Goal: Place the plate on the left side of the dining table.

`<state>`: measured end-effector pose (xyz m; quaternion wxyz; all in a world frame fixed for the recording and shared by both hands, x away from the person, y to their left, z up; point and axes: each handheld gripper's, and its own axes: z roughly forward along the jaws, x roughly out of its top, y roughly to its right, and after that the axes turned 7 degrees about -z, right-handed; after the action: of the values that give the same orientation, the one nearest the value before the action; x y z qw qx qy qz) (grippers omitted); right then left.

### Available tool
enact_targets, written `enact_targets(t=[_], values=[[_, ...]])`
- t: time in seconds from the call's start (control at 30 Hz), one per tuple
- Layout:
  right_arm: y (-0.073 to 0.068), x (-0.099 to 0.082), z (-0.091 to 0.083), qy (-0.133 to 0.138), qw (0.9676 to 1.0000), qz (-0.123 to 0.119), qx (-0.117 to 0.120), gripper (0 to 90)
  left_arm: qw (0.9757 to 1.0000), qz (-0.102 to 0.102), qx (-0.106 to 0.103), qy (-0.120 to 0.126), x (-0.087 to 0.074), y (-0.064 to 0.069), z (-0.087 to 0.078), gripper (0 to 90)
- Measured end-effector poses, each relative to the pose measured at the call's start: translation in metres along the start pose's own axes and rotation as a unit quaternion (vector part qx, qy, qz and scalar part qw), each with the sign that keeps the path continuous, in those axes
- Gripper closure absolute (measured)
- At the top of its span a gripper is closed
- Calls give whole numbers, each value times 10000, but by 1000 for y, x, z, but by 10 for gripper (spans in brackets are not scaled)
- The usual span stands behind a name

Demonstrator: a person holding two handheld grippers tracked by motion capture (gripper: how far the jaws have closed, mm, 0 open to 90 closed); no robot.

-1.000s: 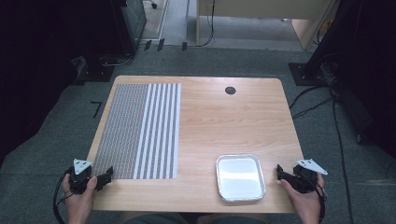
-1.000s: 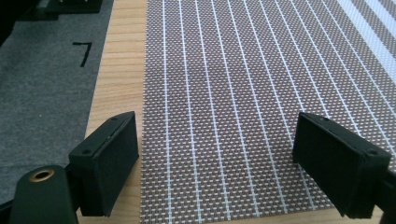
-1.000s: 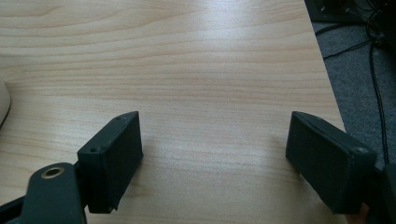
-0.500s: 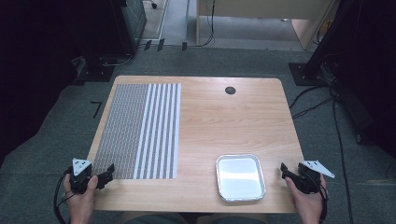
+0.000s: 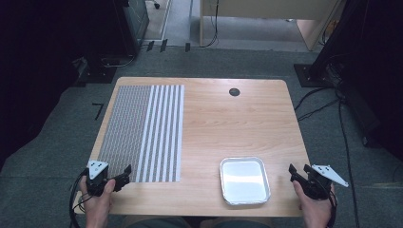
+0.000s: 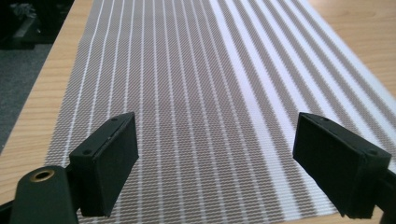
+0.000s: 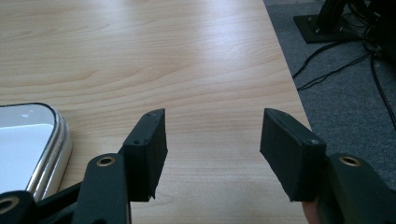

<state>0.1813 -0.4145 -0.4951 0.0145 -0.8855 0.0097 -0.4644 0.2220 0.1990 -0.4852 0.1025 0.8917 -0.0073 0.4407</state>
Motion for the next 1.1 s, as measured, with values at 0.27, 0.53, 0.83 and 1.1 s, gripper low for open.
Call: enact_targets(t=[0.27, 0.53, 0.83, 1.1], values=[[-10, 3, -7, 221, 9997, -70, -35, 441, 9998, -7, -215, 17, 1, 26, 0, 151], [-18, 6, -11, 270, 9995, -77, 107, 382, 9986, 283, -450, 29, 1, 66, 1, 151], [-25, 8, -14, 265, 9995, -56, 146, 374, 9947, 517, -889, -80, -3, 114, 7, 150], [-30, 7, -14, 283, 9994, -127, 146, 389, 9928, 571, -1049, -124, -6, 151, 15, 152]])
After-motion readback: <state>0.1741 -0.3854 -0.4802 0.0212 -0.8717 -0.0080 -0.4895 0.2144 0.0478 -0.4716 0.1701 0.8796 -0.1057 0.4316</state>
